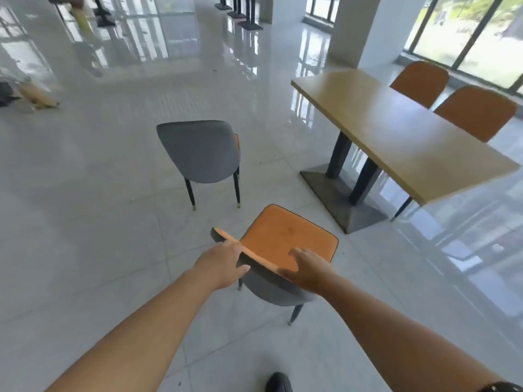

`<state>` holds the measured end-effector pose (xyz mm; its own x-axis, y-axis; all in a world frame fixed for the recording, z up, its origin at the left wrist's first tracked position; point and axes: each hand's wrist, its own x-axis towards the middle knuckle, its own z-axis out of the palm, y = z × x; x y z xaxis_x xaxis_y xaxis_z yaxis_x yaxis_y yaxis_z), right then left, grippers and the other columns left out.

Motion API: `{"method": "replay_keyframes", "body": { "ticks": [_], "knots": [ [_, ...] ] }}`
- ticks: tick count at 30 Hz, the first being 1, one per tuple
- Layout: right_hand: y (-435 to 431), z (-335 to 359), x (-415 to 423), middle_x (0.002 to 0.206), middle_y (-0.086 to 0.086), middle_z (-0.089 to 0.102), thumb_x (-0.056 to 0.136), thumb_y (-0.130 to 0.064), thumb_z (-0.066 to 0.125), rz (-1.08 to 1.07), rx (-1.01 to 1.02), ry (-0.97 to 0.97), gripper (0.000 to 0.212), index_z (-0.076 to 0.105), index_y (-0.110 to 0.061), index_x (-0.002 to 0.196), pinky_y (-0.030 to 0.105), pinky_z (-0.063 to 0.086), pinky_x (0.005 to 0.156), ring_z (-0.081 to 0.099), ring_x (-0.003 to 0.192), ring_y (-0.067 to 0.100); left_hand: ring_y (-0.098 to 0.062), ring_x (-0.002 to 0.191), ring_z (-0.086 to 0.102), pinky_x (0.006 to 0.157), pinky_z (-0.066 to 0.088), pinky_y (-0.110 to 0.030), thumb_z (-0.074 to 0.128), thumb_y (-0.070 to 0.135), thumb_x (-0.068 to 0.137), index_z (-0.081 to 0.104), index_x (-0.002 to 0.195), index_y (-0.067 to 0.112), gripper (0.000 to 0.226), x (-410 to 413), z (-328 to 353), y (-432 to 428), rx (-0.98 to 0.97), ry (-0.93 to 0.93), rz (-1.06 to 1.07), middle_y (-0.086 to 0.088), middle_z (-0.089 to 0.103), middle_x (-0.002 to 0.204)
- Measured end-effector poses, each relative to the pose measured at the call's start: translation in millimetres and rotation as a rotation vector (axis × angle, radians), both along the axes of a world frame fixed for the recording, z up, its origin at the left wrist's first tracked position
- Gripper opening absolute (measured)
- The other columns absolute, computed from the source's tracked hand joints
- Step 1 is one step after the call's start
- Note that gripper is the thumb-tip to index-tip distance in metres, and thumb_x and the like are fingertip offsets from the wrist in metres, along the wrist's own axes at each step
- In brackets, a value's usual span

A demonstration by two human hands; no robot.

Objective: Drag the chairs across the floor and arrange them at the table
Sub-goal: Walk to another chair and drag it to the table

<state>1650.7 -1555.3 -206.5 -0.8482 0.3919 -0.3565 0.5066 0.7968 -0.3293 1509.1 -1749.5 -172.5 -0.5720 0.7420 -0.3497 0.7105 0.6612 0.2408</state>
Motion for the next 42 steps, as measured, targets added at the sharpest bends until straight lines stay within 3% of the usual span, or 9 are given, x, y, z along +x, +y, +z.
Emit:
{"method": "replay_keyframes", "body": {
  "ticks": [3,7,11,15,19,22,26,31,42],
  "knots": [
    [-12.1,-7.1,-5.2,0.128,0.001,0.059,0.08,-0.079,0.048,-0.09,0.008,-0.032,0.076,0.047,-0.026,0.135,0.036,0.053,0.086,0.058,0.106,0.022,-0.025,0.128,0.044,0.099,0.048,-0.044,0.052,0.055,0.092,0.047,0.134,0.016,0.057,-27.2,-15.5,5.1,0.01,0.019,-0.155,-0.004,0.047,0.138],
    [-36.4,-12.8,-8.3,0.124,0.003,0.058,0.079,-0.081,0.047,-0.243,0.006,-0.042,0.079,0.049,-0.022,0.133,0.034,0.045,0.078,0.058,0.105,0.025,-0.024,0.122,0.048,0.1,0.045,-0.042,0.045,0.07,0.089,0.049,0.13,0.018,0.066,-67.5,-41.9,6.3,0.017,0.105,-0.366,-0.004,0.053,0.132],
    [-66.1,-17.9,-6.4,0.107,0.003,0.058,0.08,-0.079,0.049,-0.328,0.057,-0.104,0.065,0.053,-0.022,0.109,0.037,0.047,0.073,0.057,0.095,0.025,-0.024,0.129,0.046,0.108,0.032,-0.057,0.029,0.082,0.083,0.046,0.135,0.023,0.081,-92.8,-67.0,8.2,-0.019,0.114,-0.555,0.0,0.052,0.137],
    [-76.5,-28.3,-7.7,0.111,0.003,0.057,0.08,-0.08,0.047,-0.409,0.129,-0.093,0.065,0.052,-0.02,0.106,0.039,0.051,0.081,0.055,0.1,0.024,-0.026,0.123,0.052,0.113,0.024,-0.062,0.009,0.093,0.073,0.049,0.134,0.023,0.101,-116.2,-84.0,18.4,-0.012,0.091,-0.622,0.0,0.057,0.132],
    [-72.1,-38.7,-12.7,0.107,0.003,0.058,0.078,-0.084,0.042,-0.419,0.16,-0.102,0.07,0.052,-0.019,0.105,0.039,0.05,0.079,0.057,0.096,0.025,-0.025,0.095,0.062,0.094,0.045,-0.046,0.01,0.095,0.074,0.06,0.111,0.021,0.097,-126.9,-95.0,23.7,0.122,0.156,-0.654,0.001,0.066,0.105],
    [-68.8,-43.7,-12.1,0.094,-0.001,0.059,0.074,-0.088,0.035,-0.427,0.192,-0.092,0.074,0.052,-0.021,0.099,0.037,0.05,0.071,0.057,0.082,0.021,-0.022,0.083,0.061,0.077,0.049,-0.039,0.013,0.093,0.077,0.063,0.102,0.021,0.091,-127.5,-97.4,24.9,0.189,0.187,-0.669,0.003,0.066,0.094],
    [-74.1,-46.5,-20.4,0.083,-0.002,0.058,0.071,-0.09,0.029,-0.461,0.212,-0.057,0.074,0.049,-0.021,0.088,0.032,0.039,0.058,0.051,0.068,0.019,-0.021,0.088,0.06,0.077,0.049,-0.039,0.008,0.091,0.077,0.061,0.103,0.021,0.092,-140.6,-94.5,26.4,0.182,0.204,-0.725,0.004,0.064,0.099],
    [-87.4,-50.7,-54.3,0.082,-0.002,0.06,0.075,-0.087,0.04,-0.523,0.208,-0.011,0.067,0.048,-0.021,0.082,0.031,0.031,0.058,0.045,0.065,0.017,-0.02,0.094,0.059,0.081,0.048,-0.038,0.003,0.09,0.075,0.059,0.109,0.022,0.094,-180.3,-92.1,32.6,0.174,0.2,-0.791,0.004,0.063,0.106],
    [-131.3,-51.4,-176.5,0.073,-0.007,0.053,0.065,-0.097,0.013,-0.774,0.274,-0.013,0.081,0.044,-0.024,0.078,0.03,0.031,0.052,0.046,0.061,0.016,-0.017,0.078,0.058,0.071,0.044,-0.031,0.006,0.088,0.081,0.057,0.096,0.023,0.084,-316.4,-96.4,58.1,0.257,0.171,-1.024,0.004,0.064,0.094]
  ]
}}
